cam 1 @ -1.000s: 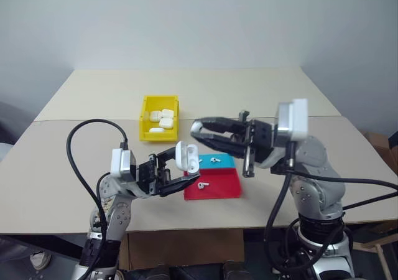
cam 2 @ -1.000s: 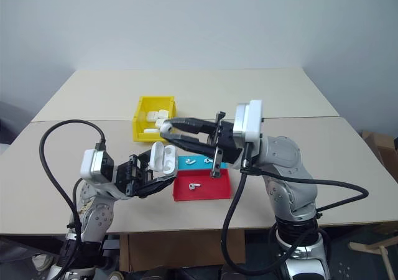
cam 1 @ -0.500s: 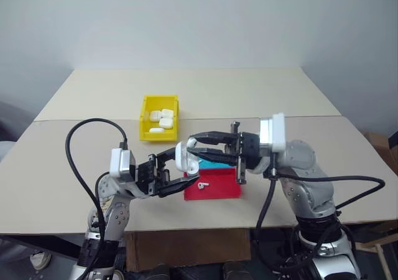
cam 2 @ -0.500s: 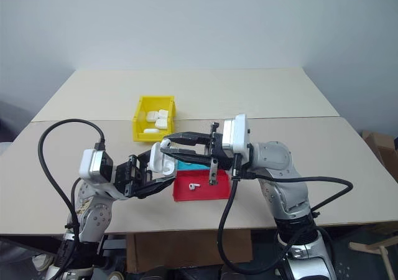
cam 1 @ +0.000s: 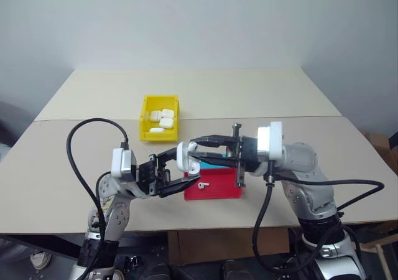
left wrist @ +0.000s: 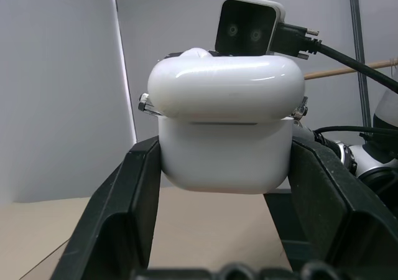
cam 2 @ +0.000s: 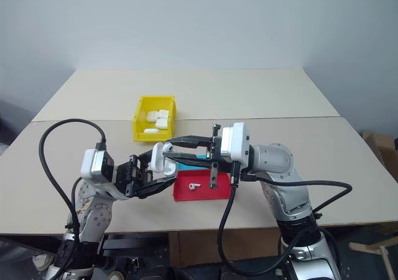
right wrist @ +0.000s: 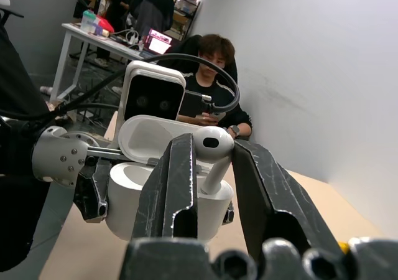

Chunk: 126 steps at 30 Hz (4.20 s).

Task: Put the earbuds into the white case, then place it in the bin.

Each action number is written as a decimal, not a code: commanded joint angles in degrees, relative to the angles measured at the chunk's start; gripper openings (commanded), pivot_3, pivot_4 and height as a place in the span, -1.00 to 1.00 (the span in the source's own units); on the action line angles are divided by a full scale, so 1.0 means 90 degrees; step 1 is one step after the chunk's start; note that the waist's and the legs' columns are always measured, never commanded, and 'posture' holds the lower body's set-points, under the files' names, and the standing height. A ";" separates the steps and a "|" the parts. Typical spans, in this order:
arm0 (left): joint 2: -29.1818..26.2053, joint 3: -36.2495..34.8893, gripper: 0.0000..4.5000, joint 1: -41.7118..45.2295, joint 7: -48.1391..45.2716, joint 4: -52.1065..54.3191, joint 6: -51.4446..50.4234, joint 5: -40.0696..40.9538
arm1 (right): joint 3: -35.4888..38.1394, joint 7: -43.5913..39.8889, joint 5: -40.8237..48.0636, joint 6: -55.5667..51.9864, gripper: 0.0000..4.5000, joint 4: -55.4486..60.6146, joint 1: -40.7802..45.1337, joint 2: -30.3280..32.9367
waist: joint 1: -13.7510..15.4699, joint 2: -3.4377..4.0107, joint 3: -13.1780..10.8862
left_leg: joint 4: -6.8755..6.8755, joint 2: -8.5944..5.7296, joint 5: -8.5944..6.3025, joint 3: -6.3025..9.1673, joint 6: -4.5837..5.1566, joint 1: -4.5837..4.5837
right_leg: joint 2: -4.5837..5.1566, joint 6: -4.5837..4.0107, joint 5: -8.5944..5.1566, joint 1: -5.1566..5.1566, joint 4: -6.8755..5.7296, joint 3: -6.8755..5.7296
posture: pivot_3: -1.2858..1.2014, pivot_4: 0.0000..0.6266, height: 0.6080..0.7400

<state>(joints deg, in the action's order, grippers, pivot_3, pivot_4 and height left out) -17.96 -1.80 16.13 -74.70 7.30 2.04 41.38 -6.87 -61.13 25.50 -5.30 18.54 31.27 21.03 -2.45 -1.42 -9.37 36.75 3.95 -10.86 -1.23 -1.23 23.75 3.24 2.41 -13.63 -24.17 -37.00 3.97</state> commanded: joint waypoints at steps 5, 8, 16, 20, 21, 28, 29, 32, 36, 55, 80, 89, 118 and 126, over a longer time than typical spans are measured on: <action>-0.0062 0.0055 0.23 0.0120 -0.0013 0.0202 -0.0028 -0.0048 | -0.0209 0.0000 -0.0221 0.0223 -0.66 -0.0010 0.0010 0.0109 | 0.0001 0.0000 0.0000 | 0.0000 0.0000 0.0000 0.0000 0.0000 0.0000 | 0.0000 0.0001 -0.0001 0.0000 0.0000 0.0000 | 0.03 -0.52 1.00; -0.0088 0.0050 0.23 0.0138 0.0017 0.0210 -0.0074 -0.0087 | -0.0240 -0.0014 -0.0256 0.0263 -0.66 -0.0037 0.0032 0.0128 | 0.0001 0.0000 0.0000 | 0.0000 0.0000 0.0000 0.0000 0.0000 0.0000 | 0.0000 0.0002 -0.0001 0.0000 0.0000 0.0000 | 0.03 -0.52 1.00; -0.0006 0.0033 0.23 0.0142 -0.0027 0.0150 0.0031 -0.0109 | -0.0301 -0.0093 -0.0162 0.0099 -0.66 -0.0051 0.0063 0.0269 | 0.0003 0.0000 0.0000 | 0.0000 0.0000 0.0000 0.0000 0.0000 0.0000 | 0.0001 0.0001 -0.0001 0.0000 0.0000 0.0000 | 0.03 -0.52 1.00; 0.0043 0.0022 0.23 0.0157 -0.0011 0.0134 0.0039 -0.0107 | -0.0310 -0.0162 -0.0145 0.0156 -0.28 -0.0019 0.0035 0.0361 | 0.0004 0.0000 0.0000 | 0.0000 0.0000 0.0000 0.0000 0.0000 0.0000 | 0.0000 0.0002 -0.0001 0.0000 0.0000 0.0000 | 0.03 -0.52 1.00; 0.0057 0.0025 0.23 0.0171 -0.0007 0.0117 0.0055 -0.0120 | -0.0314 -0.0155 -0.0175 0.0152 -0.13 -0.0007 0.0033 0.0400 | 0.0004 0.0000 0.0000 | 0.0000 0.0000 0.0000 0.0000 0.0000 0.0000 | 0.0001 0.0002 -0.0001 0.0001 0.0001 0.0000 | 0.03 -0.52 1.00; 0.0114 -0.0003 0.23 0.0250 -0.0022 -0.0014 0.0121 -0.0220 | -0.0278 -0.0239 -0.0235 0.0400 0.14 -0.0041 -0.0023 0.0528 | 0.0003 -0.0001 0.0000 | 0.0000 0.0000 0.0000 0.0000 0.0000 0.0000 | 0.0000 0.0002 -0.0001 0.0000 0.0001 0.0000 | 0.03 -0.52 1.00; 0.0113 -0.0008 0.23 0.0243 -0.0029 -0.0036 0.0157 -0.0265 | -0.0256 -0.0240 -0.0218 0.0403 0.14 -0.0023 -0.0032 0.0555 | 0.0003 -0.0001 0.0000 | 0.0000 0.0000 0.0000 0.0000 0.0000 0.0000 | 0.0000 0.0002 -0.0001 0.0000 0.0001 0.0000 | 0.03 -0.52 1.00; -0.0013 -0.0122 0.23 0.0121 -0.0104 -0.0163 0.0344 -0.0425 | -0.0085 -0.0256 -0.0039 0.0221 0.14 0.0114 -0.0026 0.0739 | 0.0006 -0.0001 0.0000 | 0.0000 0.0000 0.0000 0.0000 0.0000 0.0000 | 0.0000 0.0002 -0.0001 0.0000 0.0001 0.0000 | 0.03 -0.52 1.00; -0.0546 -0.0504 0.23 -0.0446 -0.0780 -0.0577 0.1005 -0.0536 | 0.0244 -0.0082 0.0138 -0.1010 0.14 0.0274 0.0398 0.1554 | -0.0034 0.0001 -0.0001 | 0.0000 0.0000 0.0000 -0.0003 0.0000 0.0000 | 0.0001 -0.0001 -0.0001 -0.0002 0.0002 0.0002 | 0.03 -0.52 1.00; -0.0780 -0.0863 0.23 -0.2416 -0.0108 0.0356 0.1780 -0.0759 | -0.3180 -0.1196 -0.3061 -0.2234 0.14 -0.3744 0.4176 0.1387 | 0.0004 0.0003 -0.0004 | -0.0013 0.0010 -0.0002 -0.0021 0.0002 0.0014 | 0.0006 -0.0022 -0.0003 -0.0031 0.0002 0.0000 | 0.03 -0.52 1.00; -0.0762 -0.0631 0.23 -0.2633 0.0373 0.0537 0.2073 -0.0945 | -0.3280 -0.1195 -0.4508 -0.0864 0.14 -0.6842 0.4863 -0.0624 | -0.0019 0.0005 -0.0005 | -0.0015 0.0010 -0.0002 -0.0022 0.0002 0.0012 | 0.0005 -0.0024 -0.0002 -0.0032 -0.0005 0.0000 | 0.03 -0.52 1.00; -0.0758 -0.0574 0.23 -0.2657 0.0485 0.0587 0.2129 -0.1008 | -0.3248 -0.0947 -0.4895 -0.0321 0.14 -0.7885 0.5136 -0.1170 | -0.0028 0.0006 -0.0005 | -0.0016 0.0010 -0.0002 -0.0022 0.0002 0.0012 | 0.0004 -0.0025 -0.0002 -0.0033 -0.0005 0.0000 | 0.03 -0.52 1.00; -0.0813 -0.0487 0.23 -0.2803 0.0798 0.0656 0.2297 -0.1138 | -0.3001 -0.0779 -0.5372 0.0197 -0.12 -0.8934 0.5261 -0.1572 | -0.0032 0.0006 -0.0005 | -0.0016 0.0010 -0.0003 -0.0022 0.0002 0.0010 | 0.0004 -0.0025 -0.0002 -0.0032 -0.0008 0.0000 | 0.03 -0.52 1.00; -0.0829 -0.0503 0.23 -0.2816 0.0824 0.0656 0.2306 -0.1136 | -0.2999 -0.0762 -0.5456 0.0324 -0.12 -0.8974 0.5236 -0.1599 | -0.0033 0.0006 -0.0005 | -0.0016 0.0010 -0.0003 -0.0022 0.0002 0.0010 | 0.0004 -0.0025 -0.0002 -0.0032 -0.0008 0.0000 | 0.03 -0.52 1.00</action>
<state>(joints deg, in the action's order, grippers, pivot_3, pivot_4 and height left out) -24.97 -6.05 -9.23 -67.65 11.24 21.23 30.86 -34.83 -68.20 -23.42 -3.25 -62.10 77.07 7.14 -2.75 -1.37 -9.42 36.61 4.04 -10.88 -1.42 -1.21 23.84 3.28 2.18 -13.65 -24.45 -37.08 3.97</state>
